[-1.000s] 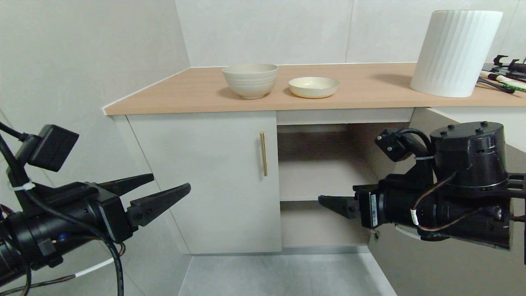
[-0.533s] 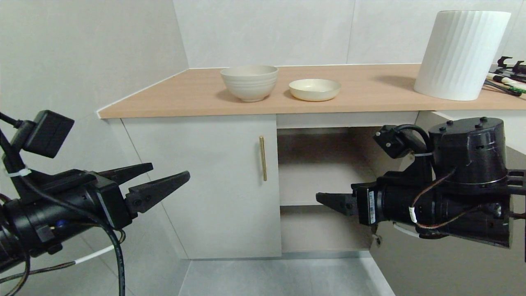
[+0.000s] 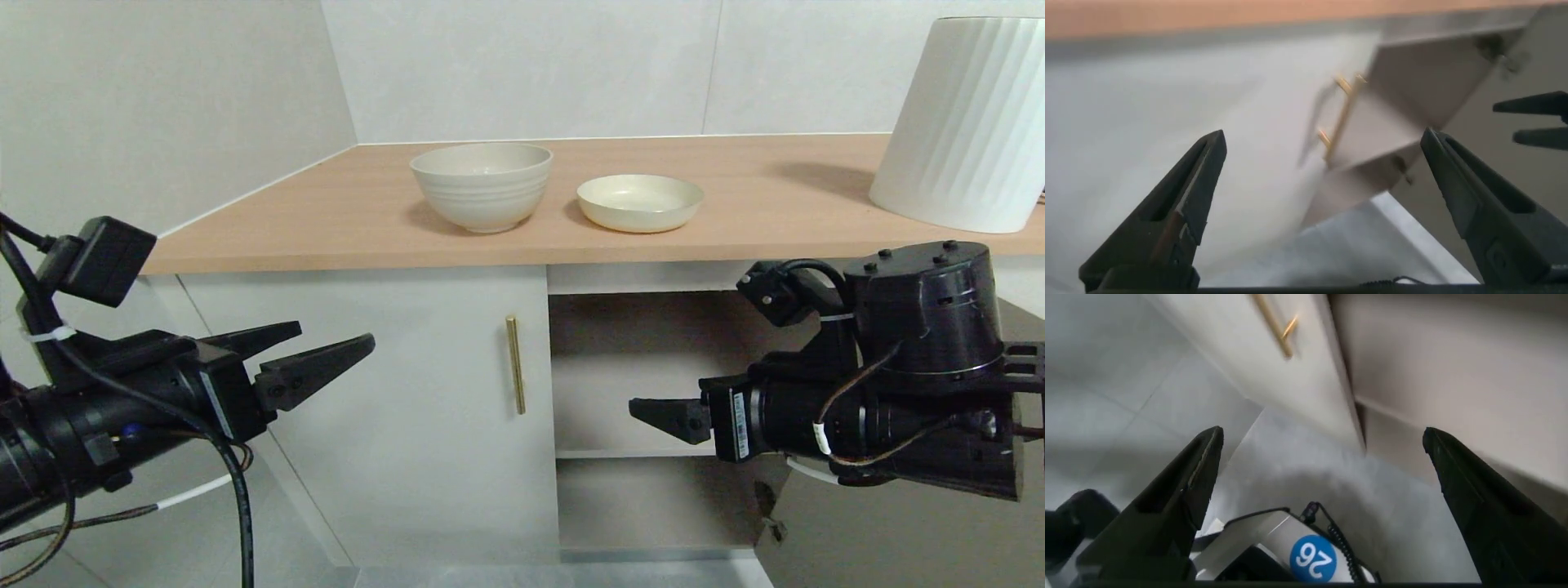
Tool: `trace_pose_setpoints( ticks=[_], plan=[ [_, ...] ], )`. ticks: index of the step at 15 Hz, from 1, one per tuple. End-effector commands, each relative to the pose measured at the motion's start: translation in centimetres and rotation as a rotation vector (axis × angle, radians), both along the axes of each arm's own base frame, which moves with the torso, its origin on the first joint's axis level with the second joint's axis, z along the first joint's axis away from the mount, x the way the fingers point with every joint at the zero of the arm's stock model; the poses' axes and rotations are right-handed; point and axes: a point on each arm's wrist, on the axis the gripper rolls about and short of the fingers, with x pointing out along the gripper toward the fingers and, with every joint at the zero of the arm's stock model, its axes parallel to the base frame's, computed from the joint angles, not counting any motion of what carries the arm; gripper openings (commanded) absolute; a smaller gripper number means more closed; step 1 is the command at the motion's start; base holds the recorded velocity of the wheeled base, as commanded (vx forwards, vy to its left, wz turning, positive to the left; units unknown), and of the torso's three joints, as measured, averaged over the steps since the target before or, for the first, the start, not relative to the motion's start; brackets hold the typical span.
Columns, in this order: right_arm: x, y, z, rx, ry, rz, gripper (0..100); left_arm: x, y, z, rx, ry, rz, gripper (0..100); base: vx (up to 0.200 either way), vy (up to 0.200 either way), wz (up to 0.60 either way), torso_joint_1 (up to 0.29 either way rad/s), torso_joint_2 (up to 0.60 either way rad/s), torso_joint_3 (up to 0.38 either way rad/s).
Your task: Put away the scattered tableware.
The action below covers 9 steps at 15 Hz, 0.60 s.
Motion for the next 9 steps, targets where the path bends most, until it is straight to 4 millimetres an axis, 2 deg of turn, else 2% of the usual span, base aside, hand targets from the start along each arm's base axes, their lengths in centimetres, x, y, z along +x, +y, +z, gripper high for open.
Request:
trace_pose_setpoints(
  ticks=[1,9],
  plan=[
    [-0.37,-0.21,0.17,0.009,-0.002,0.006,100,0.17,-0.04,-0.13,0.0,0.006,0.001,100,0.2,0.0,0.0,0.002,0.0,0.007],
    [-1.16,-0.31,0.33,0.013,-0.021,0.028,100,-0.08,0.06,0.08,-0.004,0.0,0.003,100,0.0,0.0,0.0,0.0,0.0,0.0]
  ],
)
